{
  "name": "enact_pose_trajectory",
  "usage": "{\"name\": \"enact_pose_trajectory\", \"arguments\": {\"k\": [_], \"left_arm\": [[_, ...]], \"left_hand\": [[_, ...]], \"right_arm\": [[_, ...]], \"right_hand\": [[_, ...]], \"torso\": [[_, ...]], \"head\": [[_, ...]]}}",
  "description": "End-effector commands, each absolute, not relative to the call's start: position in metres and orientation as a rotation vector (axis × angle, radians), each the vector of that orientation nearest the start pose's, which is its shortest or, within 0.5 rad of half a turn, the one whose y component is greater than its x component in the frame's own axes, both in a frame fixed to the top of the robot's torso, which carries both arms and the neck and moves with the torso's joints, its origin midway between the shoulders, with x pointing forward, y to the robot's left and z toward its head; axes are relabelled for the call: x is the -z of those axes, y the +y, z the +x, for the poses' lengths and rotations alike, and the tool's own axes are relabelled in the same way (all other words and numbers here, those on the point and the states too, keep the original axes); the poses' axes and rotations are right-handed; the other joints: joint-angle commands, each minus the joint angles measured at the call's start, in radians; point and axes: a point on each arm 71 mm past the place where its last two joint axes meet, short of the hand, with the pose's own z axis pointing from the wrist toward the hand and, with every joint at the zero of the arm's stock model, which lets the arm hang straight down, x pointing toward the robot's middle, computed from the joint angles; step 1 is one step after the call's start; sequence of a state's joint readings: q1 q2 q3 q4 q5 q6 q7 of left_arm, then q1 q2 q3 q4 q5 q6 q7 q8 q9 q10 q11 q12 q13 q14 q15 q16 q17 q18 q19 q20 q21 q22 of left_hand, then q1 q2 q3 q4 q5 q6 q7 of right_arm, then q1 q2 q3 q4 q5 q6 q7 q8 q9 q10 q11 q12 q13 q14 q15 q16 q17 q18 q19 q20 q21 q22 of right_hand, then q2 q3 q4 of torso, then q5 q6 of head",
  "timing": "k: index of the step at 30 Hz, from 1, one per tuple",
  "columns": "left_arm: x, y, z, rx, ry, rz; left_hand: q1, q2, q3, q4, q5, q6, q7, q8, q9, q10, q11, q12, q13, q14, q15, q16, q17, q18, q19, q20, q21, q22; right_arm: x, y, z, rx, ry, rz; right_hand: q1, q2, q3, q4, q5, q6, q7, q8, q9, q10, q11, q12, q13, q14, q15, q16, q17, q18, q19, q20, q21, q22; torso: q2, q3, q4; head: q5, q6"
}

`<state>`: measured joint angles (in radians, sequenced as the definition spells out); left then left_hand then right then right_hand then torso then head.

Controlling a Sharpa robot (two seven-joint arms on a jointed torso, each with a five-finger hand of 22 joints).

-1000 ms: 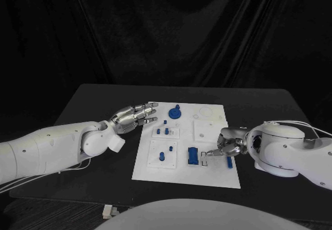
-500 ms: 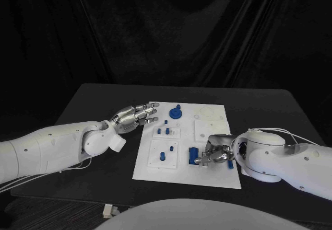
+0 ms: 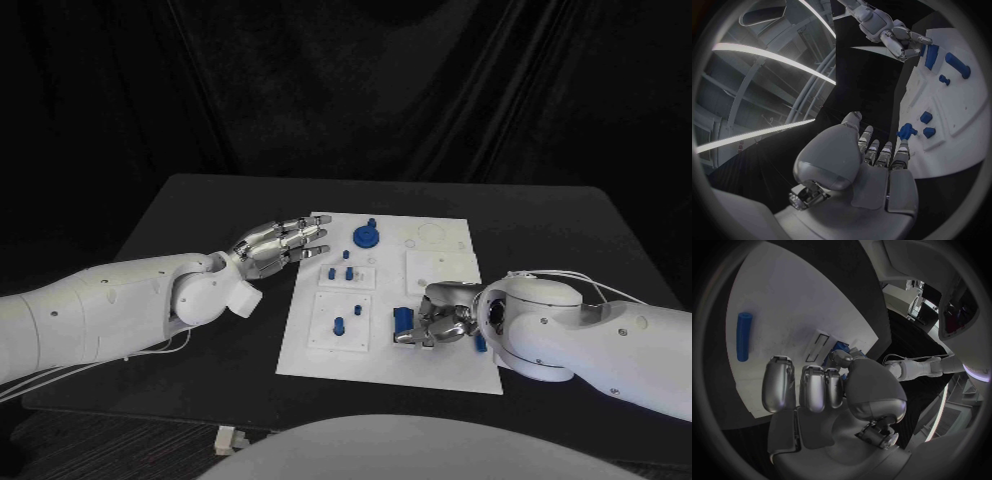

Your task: Assemble the parts on the task board

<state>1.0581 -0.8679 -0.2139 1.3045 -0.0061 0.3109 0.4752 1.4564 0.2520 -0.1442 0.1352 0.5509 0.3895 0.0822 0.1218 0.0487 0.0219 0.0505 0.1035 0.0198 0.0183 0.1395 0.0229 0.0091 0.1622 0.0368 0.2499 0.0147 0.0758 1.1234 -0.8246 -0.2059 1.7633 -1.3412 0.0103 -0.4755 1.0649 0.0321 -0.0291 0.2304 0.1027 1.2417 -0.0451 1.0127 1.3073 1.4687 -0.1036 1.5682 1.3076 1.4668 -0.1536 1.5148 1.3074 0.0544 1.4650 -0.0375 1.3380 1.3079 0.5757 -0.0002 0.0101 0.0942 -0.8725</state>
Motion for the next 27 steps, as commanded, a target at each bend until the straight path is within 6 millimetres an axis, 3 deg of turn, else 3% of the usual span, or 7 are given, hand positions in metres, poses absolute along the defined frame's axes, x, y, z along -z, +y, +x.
{"name": "enact_pose_trajectory", "arguments": {"k": [1,11,22,25,27], "left_arm": [[0.306,0.262,0.442,1.852,1.764,-1.203],[0.307,0.262,0.442,1.85,1.768,-1.205],[0.307,0.263,0.442,1.849,1.767,-1.207],[0.307,0.264,0.441,1.847,1.764,-1.208],[0.307,0.265,0.441,1.845,1.763,-1.208]], "left_hand": [[0.0,0.012,0.008,-0.001,0.006,0.0,0.008,0.005,0.001,-0.001,0.008,0.004,0.001,0.0,0.009,0.004,0.001,0.016,0.0,0.005,0.005,-0.001],[-0.001,0.012,0.008,-0.001,0.006,0.0,0.008,0.005,0.001,-0.001,0.008,0.004,0.001,0.0,0.009,0.004,0.001,0.016,0.001,0.006,0.005,-0.001],[-0.001,0.012,0.008,-0.001,0.006,0.0,0.008,0.005,0.001,-0.001,0.008,0.004,0.001,0.0,0.009,0.004,0.001,0.016,0.001,0.006,0.005,-0.001],[-0.001,0.012,0.009,0.0,0.005,0.0,0.008,0.005,0.001,-0.001,0.009,0.005,0.001,0.0,0.01,0.005,0.001,0.016,0.001,0.006,0.005,0.0],[-0.001,0.012,0.009,0.0,0.005,0.0,0.008,0.005,0.001,-0.001,0.009,0.005,0.001,0.0,0.01,0.005,0.001,0.016,0.001,0.006,0.005,0.0]], "right_arm": [[0.283,-0.147,0.379,-0.51,2.31,-0.224],[0.283,-0.148,0.381,-0.509,2.304,-0.214],[0.278,-0.155,0.377,-0.575,2.276,-0.16],[0.269,-0.164,0.377,-0.605,2.284,-0.089],[0.259,-0.172,0.381,-0.612,2.293,-0.031]], "right_hand": [[0.008,0.003,0.001,-0.006,-0.003,-0.004,-0.004,0.033,0.093,0.102,-0.007,0.003,0.263,0.08,-0.005,0.001,0.125,0.001,0.026,-0.005,-0.007,0.188],[0.043,0.009,0.01,-0.032,0.002,-0.012,-0.005,0.027,0.103,0.102,-0.008,0.003,0.263,0.079,-0.006,-0.001,0.12,0.002,0.025,-0.006,-0.01,0.188],[0.033,0.007,-0.001,-0.026,-0.027,-0.02,-0.003,0.011,0.103,0.102,-0.007,0.003,0.263,0.078,-0.005,-0.001,0.119,0.002,0.026,-0.006,-0.011,0.187],[0.023,0.005,-0.009,-0.019,-0.035,-0.038,-0.003,-0.019,0.096,0.102,-0.006,0.003,0.263,0.078,-0.005,-0.002,0.117,0.002,0.025,-0.006,-0.013,0.187],[0.017,0.008,-0.012,-0.011,-0.035,-0.087,-0.001,-0.1,0.071,0.102,-0.006,0.003,0.263,0.078,-0.005,-0.003,0.114,0.002,0.025,-0.005,-0.015,0.186]], "torso": [[0.0,0.0001,0.0001],[-0.001,0.0,-0.0008],[-0.001,0.0003,0.0001],[-0.001,0.0003,-0.0002],[-0.001,0.0003,-0.0003]], "head": [[0.0,0.0],[0.002,0.0],[0.002,0.0],[0.005,0.0],[0.007,0.0]]}}
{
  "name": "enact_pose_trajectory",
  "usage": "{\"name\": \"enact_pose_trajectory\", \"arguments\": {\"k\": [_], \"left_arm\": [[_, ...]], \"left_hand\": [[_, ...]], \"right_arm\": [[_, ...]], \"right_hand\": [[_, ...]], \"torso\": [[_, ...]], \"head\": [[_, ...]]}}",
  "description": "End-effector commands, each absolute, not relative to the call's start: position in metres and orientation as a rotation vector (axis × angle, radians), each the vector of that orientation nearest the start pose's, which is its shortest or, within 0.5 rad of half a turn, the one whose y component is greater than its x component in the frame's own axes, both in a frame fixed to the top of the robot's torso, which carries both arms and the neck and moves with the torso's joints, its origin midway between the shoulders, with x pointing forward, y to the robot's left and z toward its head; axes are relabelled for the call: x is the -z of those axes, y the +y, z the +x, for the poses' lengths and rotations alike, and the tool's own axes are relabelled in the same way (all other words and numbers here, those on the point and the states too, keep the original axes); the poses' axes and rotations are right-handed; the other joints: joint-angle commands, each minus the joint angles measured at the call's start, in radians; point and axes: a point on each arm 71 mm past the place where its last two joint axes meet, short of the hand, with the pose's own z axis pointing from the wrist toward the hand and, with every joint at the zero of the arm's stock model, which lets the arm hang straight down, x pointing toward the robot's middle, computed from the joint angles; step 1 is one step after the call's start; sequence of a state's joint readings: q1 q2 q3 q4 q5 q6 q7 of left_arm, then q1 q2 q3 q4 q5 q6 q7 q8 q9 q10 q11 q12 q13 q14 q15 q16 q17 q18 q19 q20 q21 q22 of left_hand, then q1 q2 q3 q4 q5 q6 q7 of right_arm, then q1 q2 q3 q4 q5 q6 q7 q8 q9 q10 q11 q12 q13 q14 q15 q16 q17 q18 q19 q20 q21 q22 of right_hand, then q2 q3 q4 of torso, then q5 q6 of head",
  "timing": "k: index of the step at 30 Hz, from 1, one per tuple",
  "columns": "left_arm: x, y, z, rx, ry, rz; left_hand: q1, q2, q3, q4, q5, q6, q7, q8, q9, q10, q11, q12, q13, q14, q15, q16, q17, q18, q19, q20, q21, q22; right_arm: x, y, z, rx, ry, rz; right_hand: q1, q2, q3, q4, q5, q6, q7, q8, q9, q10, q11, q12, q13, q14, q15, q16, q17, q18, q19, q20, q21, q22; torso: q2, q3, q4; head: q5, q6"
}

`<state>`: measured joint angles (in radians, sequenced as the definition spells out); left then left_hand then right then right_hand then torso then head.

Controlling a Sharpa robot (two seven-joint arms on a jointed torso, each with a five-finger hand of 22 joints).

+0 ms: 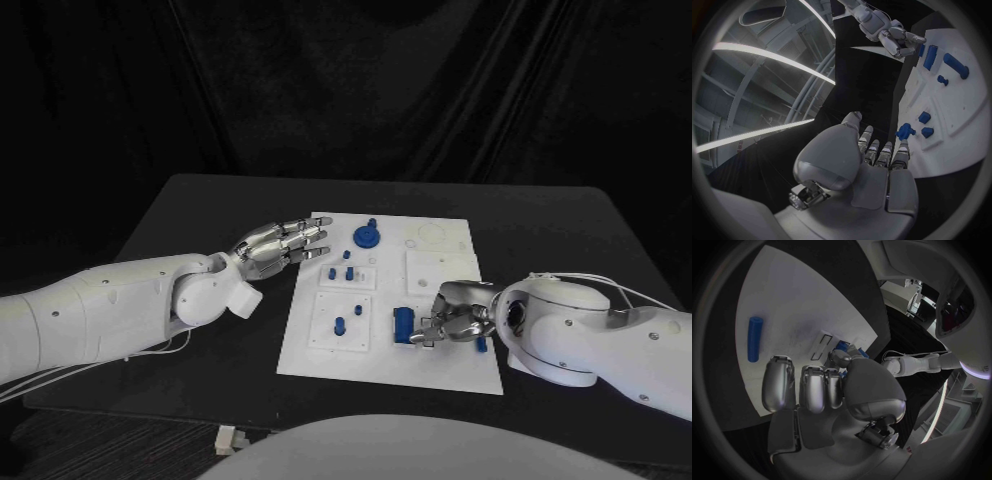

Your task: Assemble the parts on the task board

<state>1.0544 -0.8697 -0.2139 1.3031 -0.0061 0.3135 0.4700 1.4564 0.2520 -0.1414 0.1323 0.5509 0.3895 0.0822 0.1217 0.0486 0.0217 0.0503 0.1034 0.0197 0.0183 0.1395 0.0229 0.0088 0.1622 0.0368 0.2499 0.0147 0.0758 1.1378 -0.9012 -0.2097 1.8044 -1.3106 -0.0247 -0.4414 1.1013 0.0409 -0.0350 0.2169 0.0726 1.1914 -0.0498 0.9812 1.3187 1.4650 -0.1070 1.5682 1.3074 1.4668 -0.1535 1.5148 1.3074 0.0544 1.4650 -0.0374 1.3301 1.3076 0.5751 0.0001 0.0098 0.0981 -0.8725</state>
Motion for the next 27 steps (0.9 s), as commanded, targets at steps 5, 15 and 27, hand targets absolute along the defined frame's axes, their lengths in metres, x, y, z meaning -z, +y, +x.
{"name": "enact_pose_trajectory", "arguments": {"k": [5,15,27], "left_arm": [[0.307,0.266,0.441,1.84,1.761,-1.21],[0.307,0.266,0.441,1.835,1.761,-1.21],[0.307,0.265,0.442,1.836,1.762,-1.21]], "left_hand": [[-0.001,0.012,0.006,0.002,0.005,0.0,0.008,0.005,0.001,-0.001,0.009,0.005,0.001,0.0,0.01,0.005,0.002,0.016,0.001,0.006,0.005,0.0],[-0.002,0.012,0.007,0.002,0.005,0.002,0.008,0.006,0.001,-0.001,0.009,0.006,0.001,0.0,0.01,0.005,0.002,0.016,0.002,0.006,0.005,0.001],[-0.002,0.011,0.007,0.002,0.005,0.003,0.008,0.007,0.002,0.0,0.01,0.007,0.001,0.001,0.01,0.006,0.002,0.016,0.002,0.006,0.005,0.001]], "right_arm": [[0.237,-0.195,0.393,-0.551,2.324,0.047],[0.228,-0.241,0.411,-0.21,2.41,-0.021],[0.24,-0.251,0.412,-0.098,2.389,-0.086]], "right_hand": [[-0.003,0.011,-0.009,0.009,0.048,-0.175,0.024,-0.447,-0.133,0.106,0.013,0.003,0.263,0.077,0.008,-0.005,0.108,0.003,0.024,0.004,-0.013,0.186],[0.067,0.002,0.013,-0.031,0.139,-0.109,0.087,-0.825,-0.594,0.106,0.066,0.003,0.263,0.066,0.054,-0.033,0.046,0.015,0.009,0.045,-0.077,0.168],[0.069,0.009,0.021,-0.036,0.167,-0.061,0.079,-0.846,-0.655,0.106,0.062,0.003,0.263,0.068,0.049,-0.028,0.056,0.014,0.013,0.045,-0.072,0.171]], "torso": [[-0.001,0.0001,-0.0004],[-0.001,-0.0008,-0.0001],[-0.001,-0.0026,-0.0005]], "head": [[0.0,0.0],[-0.019,0.0],[-0.023,0.0]]}}
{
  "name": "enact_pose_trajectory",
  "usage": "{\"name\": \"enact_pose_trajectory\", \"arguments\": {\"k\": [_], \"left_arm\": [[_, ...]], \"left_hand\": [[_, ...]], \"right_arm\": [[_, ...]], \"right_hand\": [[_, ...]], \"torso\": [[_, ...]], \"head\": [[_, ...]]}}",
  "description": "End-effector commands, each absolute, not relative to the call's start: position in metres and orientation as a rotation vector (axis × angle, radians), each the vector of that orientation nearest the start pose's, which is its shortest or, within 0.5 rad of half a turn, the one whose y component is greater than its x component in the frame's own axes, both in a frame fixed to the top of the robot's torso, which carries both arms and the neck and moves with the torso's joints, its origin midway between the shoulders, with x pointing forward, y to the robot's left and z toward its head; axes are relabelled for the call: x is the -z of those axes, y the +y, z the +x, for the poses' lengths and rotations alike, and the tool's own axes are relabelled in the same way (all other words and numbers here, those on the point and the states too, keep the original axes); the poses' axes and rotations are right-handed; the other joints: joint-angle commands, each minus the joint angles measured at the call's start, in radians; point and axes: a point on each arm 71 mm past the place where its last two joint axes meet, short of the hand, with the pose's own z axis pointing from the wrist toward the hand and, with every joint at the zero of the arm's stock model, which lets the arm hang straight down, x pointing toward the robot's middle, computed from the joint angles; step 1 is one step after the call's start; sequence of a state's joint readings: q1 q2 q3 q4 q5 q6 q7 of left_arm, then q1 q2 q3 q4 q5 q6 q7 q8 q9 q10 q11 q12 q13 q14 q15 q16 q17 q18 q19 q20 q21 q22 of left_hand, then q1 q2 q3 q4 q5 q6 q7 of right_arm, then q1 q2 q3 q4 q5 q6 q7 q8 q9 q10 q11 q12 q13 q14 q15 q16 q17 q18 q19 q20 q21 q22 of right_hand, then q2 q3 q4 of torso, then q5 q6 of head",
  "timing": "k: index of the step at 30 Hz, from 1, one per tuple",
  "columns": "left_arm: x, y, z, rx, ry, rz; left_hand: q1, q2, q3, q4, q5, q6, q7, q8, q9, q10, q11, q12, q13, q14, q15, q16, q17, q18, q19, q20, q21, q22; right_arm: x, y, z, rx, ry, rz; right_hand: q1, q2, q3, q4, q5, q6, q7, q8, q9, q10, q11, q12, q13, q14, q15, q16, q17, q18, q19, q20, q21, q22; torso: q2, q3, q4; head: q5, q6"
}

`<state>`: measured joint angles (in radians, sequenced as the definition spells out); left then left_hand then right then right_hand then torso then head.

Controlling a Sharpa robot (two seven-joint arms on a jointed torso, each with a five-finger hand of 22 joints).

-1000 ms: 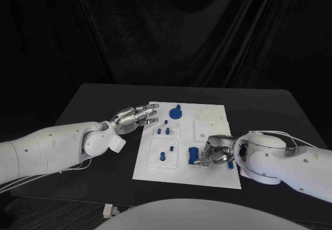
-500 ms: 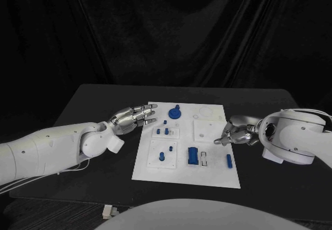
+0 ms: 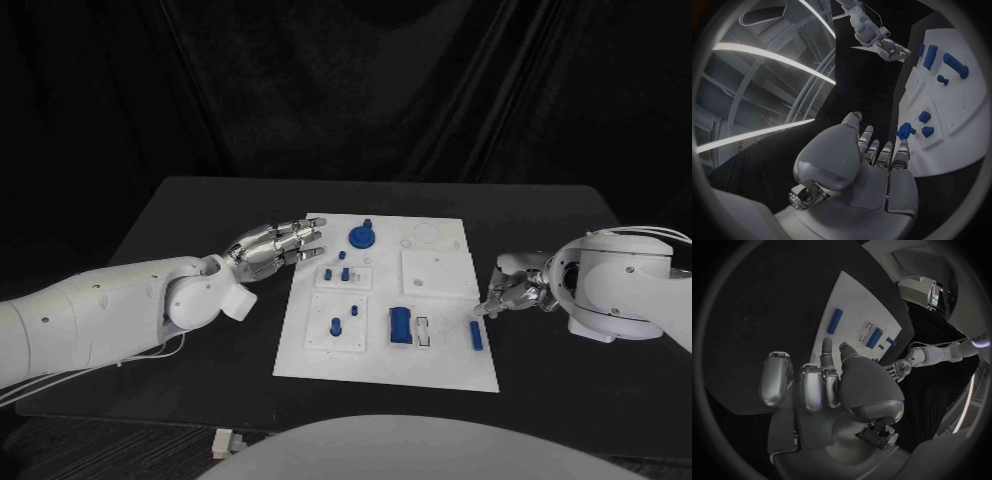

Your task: Assemble the parts on the task board

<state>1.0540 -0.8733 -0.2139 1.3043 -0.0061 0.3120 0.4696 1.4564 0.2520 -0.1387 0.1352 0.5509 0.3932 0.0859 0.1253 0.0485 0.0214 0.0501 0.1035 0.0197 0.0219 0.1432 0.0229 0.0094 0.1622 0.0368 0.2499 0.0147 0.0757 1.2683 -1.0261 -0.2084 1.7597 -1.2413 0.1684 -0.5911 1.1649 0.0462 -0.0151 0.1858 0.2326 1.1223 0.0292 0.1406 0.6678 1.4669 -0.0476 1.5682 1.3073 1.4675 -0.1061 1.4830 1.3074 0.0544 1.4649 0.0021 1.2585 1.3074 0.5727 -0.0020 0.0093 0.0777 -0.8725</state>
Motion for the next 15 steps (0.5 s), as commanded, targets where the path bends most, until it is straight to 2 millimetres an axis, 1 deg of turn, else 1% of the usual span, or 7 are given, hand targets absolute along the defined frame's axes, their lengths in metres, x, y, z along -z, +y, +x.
{"name": "enact_pose_trajectory", "arguments": {"k": [1,4,8,10,11,15], "left_arm": [[0.307,0.265,0.442,1.836,1.762,-1.21],[0.307,0.265,0.442,1.837,1.763,-1.21],[0.307,0.265,0.441,1.836,1.763,-1.21],[0.307,0.265,0.441,1.836,1.763,-1.211],[0.307,0.265,0.442,1.836,1.763,-1.211],[0.307,0.265,0.442,1.838,1.765,-1.21]], "left_hand": [[-0.002,0.011,0.004,0.0,0.005,0.0,0.005,0.003,0.002,0.0,0.01,0.007,0.001,-0.003,0.007,0.006,0.002,0.016,0.002,0.006,0.005,0.001],[-0.002,0.011,0.004,0.0,0.005,0.0,0.005,0.003,0.002,0.0,0.01,0.007,0.001,-0.003,0.007,0.006,0.002,0.016,0.002,0.006,0.005,0.001],[-0.002,0.011,0.004,0.0,0.005,0.0,0.005,0.003,0.002,0.0,0.01,0.007,0.001,-0.003,0.007,0.006,0.002,0.016,0.002,0.006,0.005,0.001],[-0.002,0.011,0.004,0.0,0.005,0.0,0.005,0.003,0.002,0.0,0.01,0.007,0.001,-0.003,0.007,0.006,0.002,0.016,0.002,0.006,0.005,0.001],[-0.002,0.011,0.004,0.0,0.005,0.0,0.005,0.003,0.002,0.0,0.01,0.007,0.001,-0.003,0.007,0.006,0.002,0.016,0.002,0.006,0.005,0.001],[-0.003,0.011,0.005,-0.001,0.005,-0.001,0.005,0.004,0.002,0.0,0.011,0.007,0.002,-0.003,0.007,0.006,0.001,0.016,0.002,0.007,0.005,0.0]], "right_arm": [[0.241,-0.25,0.411,-0.098,2.39,-0.086],[0.246,-0.248,0.409,-0.107,2.389,-0.081],[0.252,-0.246,0.406,-0.115,2.391,-0.074],[0.254,-0.245,0.406,-0.117,2.392,-0.073],[0.256,-0.244,0.405,-0.12,2.393,-0.071],[0.26,-0.241,0.404,-0.135,2.39,-0.066]], "right_hand": [[0.005,0.003,0.001,-0.004,0.007,0.008,0.0,-0.005,-0.004,0.104,0.003,0.003,0.263,0.067,0.002,0.004,0.056,0.014,0.013,0.006,-0.001,0.171],[0.005,0.002,0.003,-0.006,0.013,0.017,-0.002,-0.006,-0.01,0.104,0.002,0.003,0.263,0.067,0.001,0.004,0.055,0.014,0.013,0.005,-0.002,0.171],[0.004,0.002,0.003,-0.008,0.017,0.032,-0.005,-0.001,-0.013,0.104,-0.001,0.003,0.263,0.068,-0.001,0.005,0.058,0.013,0.014,0.004,0.0,0.172],[0.004,0.002,0.003,-0.007,0.017,0.034,-0.005,-0.001,-0.013,0.104,-0.001,0.003,0.263,0.068,-0.001,0.005,0.059,0.013,0.015,0.004,0.001,0.172],[-0.003,0.003,0.002,-0.003,0.007,0.039,-0.006,0.001,-0.015,0.104,-0.002,0.003,0.263,0.069,-0.002,0.006,0.061,0.013,0.015,0.003,0.001,0.172],[-0.009,0.004,0.001,-0.001,-0.009,0.051,-0.01,0.006,-0.015,0.104,-0.005,0.003,0.263,0.069,-0.004,0.007,0.063,0.013,0.016,0.001,0.003,0.173]], "torso": [[0.002,-0.0002,-0.0004],[0.004,0.0015,-0.0002],[0.003,0.0014,-0.0004],[0.002,0.001,-0.0007],[0.002,0.0008,-0.0003],[0.001,0.0006,-0.0005]], "head": [[-0.002,0.0],[-0.001,0.0],[0.001,0.0],[0.0,0.0],[0.0,0.0],[0.0,0.0]]}}
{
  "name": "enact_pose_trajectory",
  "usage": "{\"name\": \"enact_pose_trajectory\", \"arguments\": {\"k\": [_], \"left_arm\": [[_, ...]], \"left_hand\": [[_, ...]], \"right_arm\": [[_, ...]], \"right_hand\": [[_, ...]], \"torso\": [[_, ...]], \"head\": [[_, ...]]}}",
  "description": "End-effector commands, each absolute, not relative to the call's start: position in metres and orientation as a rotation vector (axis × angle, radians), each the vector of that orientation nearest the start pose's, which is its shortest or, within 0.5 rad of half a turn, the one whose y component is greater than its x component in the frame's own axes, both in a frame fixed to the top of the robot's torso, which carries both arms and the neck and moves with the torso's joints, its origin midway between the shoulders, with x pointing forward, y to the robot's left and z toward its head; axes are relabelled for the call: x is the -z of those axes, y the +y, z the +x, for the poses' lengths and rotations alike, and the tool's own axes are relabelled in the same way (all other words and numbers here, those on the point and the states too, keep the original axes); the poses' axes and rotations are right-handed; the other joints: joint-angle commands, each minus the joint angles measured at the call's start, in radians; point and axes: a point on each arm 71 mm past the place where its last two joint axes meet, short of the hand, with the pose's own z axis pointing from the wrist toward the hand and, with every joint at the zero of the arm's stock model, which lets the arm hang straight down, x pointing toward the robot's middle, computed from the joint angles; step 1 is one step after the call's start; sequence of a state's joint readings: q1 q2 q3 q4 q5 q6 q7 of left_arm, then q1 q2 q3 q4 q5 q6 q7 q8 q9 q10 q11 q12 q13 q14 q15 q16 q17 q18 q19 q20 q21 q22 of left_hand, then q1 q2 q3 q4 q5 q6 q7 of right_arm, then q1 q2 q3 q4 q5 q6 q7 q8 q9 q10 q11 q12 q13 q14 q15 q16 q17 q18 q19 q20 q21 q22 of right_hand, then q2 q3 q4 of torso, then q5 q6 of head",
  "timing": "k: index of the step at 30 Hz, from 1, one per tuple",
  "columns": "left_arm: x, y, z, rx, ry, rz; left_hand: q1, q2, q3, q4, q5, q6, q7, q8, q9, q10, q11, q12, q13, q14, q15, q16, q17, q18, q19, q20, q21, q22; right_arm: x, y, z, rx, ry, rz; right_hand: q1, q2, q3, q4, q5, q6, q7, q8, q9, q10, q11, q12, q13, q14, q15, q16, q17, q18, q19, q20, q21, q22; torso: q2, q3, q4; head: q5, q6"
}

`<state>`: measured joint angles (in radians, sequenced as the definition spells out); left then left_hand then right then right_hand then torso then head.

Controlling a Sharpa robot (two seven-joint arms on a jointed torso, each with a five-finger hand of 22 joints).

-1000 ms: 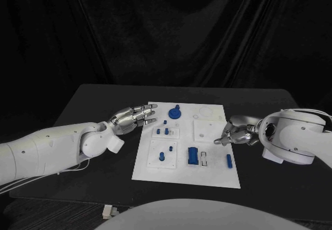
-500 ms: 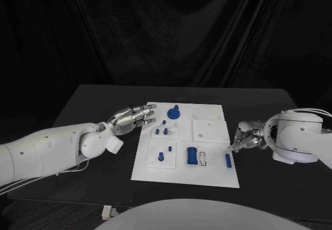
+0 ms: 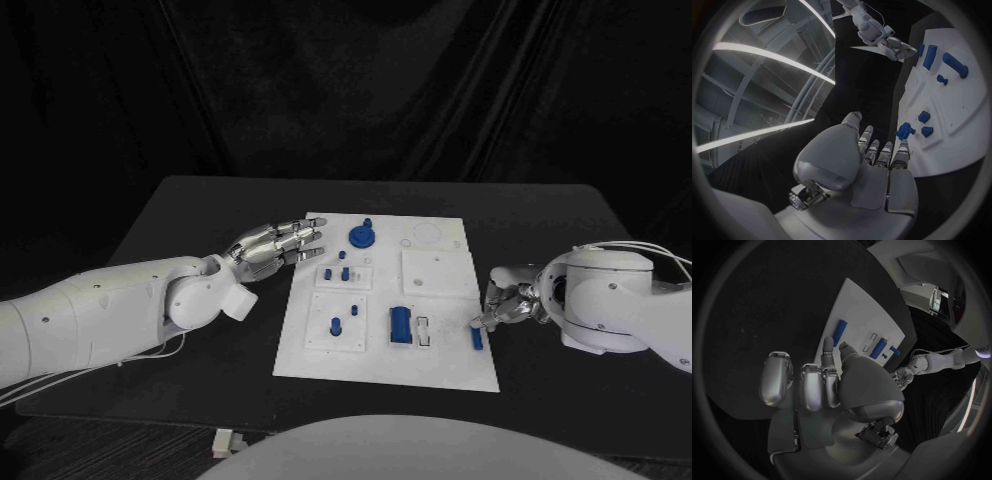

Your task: Assemble the parts on the task board

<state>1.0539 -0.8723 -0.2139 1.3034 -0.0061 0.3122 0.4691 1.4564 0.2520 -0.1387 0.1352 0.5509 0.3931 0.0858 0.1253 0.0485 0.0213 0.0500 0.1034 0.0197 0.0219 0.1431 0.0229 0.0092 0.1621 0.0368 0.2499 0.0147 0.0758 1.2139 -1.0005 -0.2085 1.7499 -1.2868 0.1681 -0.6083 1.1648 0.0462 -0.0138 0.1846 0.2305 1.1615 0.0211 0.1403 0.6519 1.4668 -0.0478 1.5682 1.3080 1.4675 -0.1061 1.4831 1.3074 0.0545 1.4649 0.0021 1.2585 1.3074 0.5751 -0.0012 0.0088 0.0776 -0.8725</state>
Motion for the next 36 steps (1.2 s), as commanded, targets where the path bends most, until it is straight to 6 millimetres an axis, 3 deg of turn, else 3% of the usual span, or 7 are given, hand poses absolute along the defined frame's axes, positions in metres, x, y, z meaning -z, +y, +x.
{"name": "enact_pose_trajectory", "arguments": {"k": [1,9,15,24,32,34,36], "left_arm": [[0.307,0.264,0.442,1.839,1.766,-1.21],[0.307,0.264,0.442,1.842,1.768,-1.209],[0.308,0.264,0.442,1.84,1.768,-1.21],[0.308,0.263,0.441,1.842,1.774,-1.211],[0.308,0.264,0.441,1.839,1.777,-1.213],[0.308,0.264,0.441,1.838,1.777,-1.213],[0.308,0.264,0.441,1.837,1.778,-1.213]], "left_hand": [[-0.003,0.011,0.005,-0.001,0.005,-0.001,0.005,0.004,0.002,0.0,0.011,0.008,0.002,-0.003,0.007,0.006,0.002,0.016,0.002,0.007,0.005,0.0],[-0.003,0.011,0.005,-0.001,0.005,-0.001,0.005,0.004,0.002,0.0,0.011,0.008,0.002,-0.003,0.007,0.006,0.002,0.016,0.002,0.007,0.005,0.0],[-0.003,0.011,0.006,-0.001,0.006,-0.002,0.006,0.004,0.001,0.001,0.011,0.008,0.002,-0.003,0.007,0.006,0.002,0.016,0.002,0.007,0.005,0.0],[-0.003,0.011,0.007,-0.001,0.006,-0.002,0.006,0.004,0.001,0.001,0.012,0.008,0.001,-0.003,0.007,0.006,0.001,0.016,0.001,0.007,0.005,-0.001],[-0.003,0.011,0.007,-0.001,0.006,-0.002,0.006,0.004,0.001,0.001,0.012,0.008,0.001,-0.003,0.007,0.006,0.001,0.016,0.001,0.007,0.005,-0.001],[-0.003,0.011,0.007,-0.001,0.006,-0.002,0.006,0.004,0.001,0.001,0.012,0.008,0.001,-0.003,0.007,0.006,0.001,0.016,0.001,0.007,0.005,-0.001],[-0.003,0.011,0.007,-0.001,0.006,-0.002,0.006,0.004,0.001,0.001,0.012,0.008,0.001,-0.003,0.007,0.006,0.001,0.016,0.001,0.007,0.005,-0.001]], "right_arm": [[0.26,-0.24,0.403,-0.139,2.389,-0.065],[0.267,-0.235,0.4,-0.151,2.396,-0.065],[0.275,-0.234,0.399,-0.134,2.416,-0.083],[0.285,-0.23,0.396,-0.087,2.438,-0.17],[0.285,-0.224,0.395,-0.123,2.421,-0.186],[0.285,-0.223,0.394,-0.159,2.423,-0.162],[0.285,-0.222,0.393,-0.191,2.432,-0.132]], "right_hand": [[-0.011,0.004,-0.001,0.0,-0.013,0.017,-0.003,0.01,0.003,0.104,-0.006,0.003,0.263,0.069,-0.005,0.007,0.063,0.013,0.017,0.0,0.003,0.173],[-0.005,0.002,0.0,-0.01,-0.022,0.039,-0.015,0.04,0.031,0.104,-0.015,0.003,0.263,0.069,-0.012,0.009,0.064,0.013,0.018,-0.006,0.003,0.174],[0.016,-0.004,0.007,-0.037,0.005,0.019,-0.022,0.074,0.081,0.104,-0.022,0.003,0.263,0.068,-0.019,0.006,0.057,0.013,0.017,-0.014,-0.001,0.173],[0.046,-0.022,0.025,-0.078,0.063,-0.058,-0.006,0.056,0.092,0.104,-0.011,0.003,0.263,0.062,-0.012,-0.008,0.027,0.017,0.009,-0.009,-0.027,0.166],[0.099,-0.033,0.076,-0.142,0.22,-0.133,0.022,0.012,0.057,0.104,0.013,0.003,0.263,0.061,0.007,-0.012,0.019,0.019,0.006,0.007,-0.042,0.163],[0.115,-0.035,0.109,-0.171,0.33,-0.143,0.03,0.003,0.041,0.104,0.02,0.003,0.263,0.061,0.012,-0.012,0.019,0.019,0.006,0.012,-0.042,0.164],[0.115,-0.036,0.136,-0.188,0.384,-0.152,0.039,-0.005,0.027,0.104,0.027,0.003,0.263,0.061,0.018,-0.012,0.019,0.018,0.006,0.017,-0.043,0.164]], "torso": [[-0.001,-0.0002,-0.0002],[0.0,0.0002,-0.0001],[0.0,0.0002,0.0],[-0.002,-0.0001,0.0002],[0.0,0.0001,-0.0002],[-0.001,0.0001,-0.0002],[-0.001,0.0,0.0]], "head": [[0.0,0.0],[0.0,0.0],[0.004,0.0],[0.006,0.0],[0.008,0.0],[0.01,0.0],[0.011,0.0]]}}
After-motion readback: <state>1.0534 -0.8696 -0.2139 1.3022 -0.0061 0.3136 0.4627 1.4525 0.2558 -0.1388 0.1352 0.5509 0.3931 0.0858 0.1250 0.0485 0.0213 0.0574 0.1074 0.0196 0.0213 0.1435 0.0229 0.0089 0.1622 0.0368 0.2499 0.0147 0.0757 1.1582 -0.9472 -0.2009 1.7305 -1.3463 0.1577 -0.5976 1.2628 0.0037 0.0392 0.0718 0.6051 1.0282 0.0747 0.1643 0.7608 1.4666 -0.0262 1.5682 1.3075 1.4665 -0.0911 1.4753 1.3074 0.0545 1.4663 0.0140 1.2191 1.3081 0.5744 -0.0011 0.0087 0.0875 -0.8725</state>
